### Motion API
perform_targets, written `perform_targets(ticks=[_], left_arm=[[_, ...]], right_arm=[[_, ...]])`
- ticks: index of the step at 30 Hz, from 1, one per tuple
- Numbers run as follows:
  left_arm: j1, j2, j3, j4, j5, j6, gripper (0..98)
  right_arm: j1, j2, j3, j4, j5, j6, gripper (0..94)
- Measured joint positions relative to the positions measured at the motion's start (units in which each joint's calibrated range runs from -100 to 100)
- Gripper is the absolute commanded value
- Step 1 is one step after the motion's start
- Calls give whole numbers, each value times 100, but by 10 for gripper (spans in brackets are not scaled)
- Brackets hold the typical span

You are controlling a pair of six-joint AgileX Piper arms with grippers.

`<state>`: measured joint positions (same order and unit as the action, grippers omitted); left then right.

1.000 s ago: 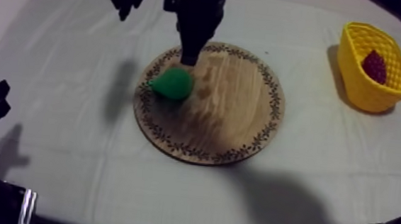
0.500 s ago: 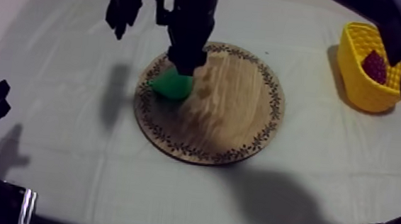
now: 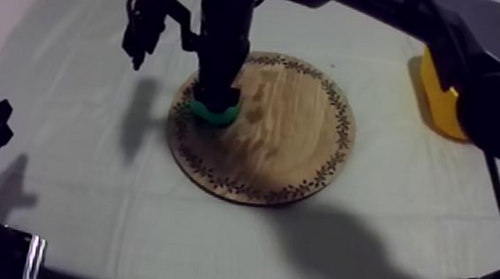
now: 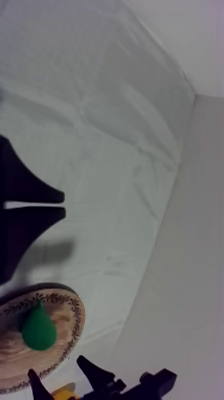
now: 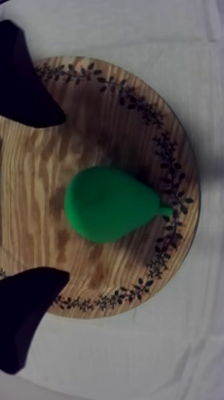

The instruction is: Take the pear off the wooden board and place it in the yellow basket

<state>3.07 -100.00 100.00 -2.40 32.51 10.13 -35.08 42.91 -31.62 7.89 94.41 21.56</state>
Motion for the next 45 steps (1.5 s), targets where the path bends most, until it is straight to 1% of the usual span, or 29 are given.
perform_targets(ticks=[6,17,21,25,29,33,40,45], left_arm=[[0,0,0,0,0,0,1],[0,0,0,0,0,0,1],[0,0,0,0,0,0,1],[0,0,0,0,0,0,1],[0,0,0,0,0,0,1],[0,0,0,0,0,0,1],[0,0,0,0,0,0,1],[0,0,0,0,0,0,1]], right_arm=[[37,473,-227,-40,-101,-23,669],[151,1283,-780,83,-324,-10,658],[157,1484,-842,94,-349,16,594],[157,1542,-821,65,-370,29,461],[153,1553,-790,48,-421,43,382],[168,1458,-741,25,-479,57,362],[333,823,-502,25,-633,108,362],[597,67,-170,129,-865,139,368]])
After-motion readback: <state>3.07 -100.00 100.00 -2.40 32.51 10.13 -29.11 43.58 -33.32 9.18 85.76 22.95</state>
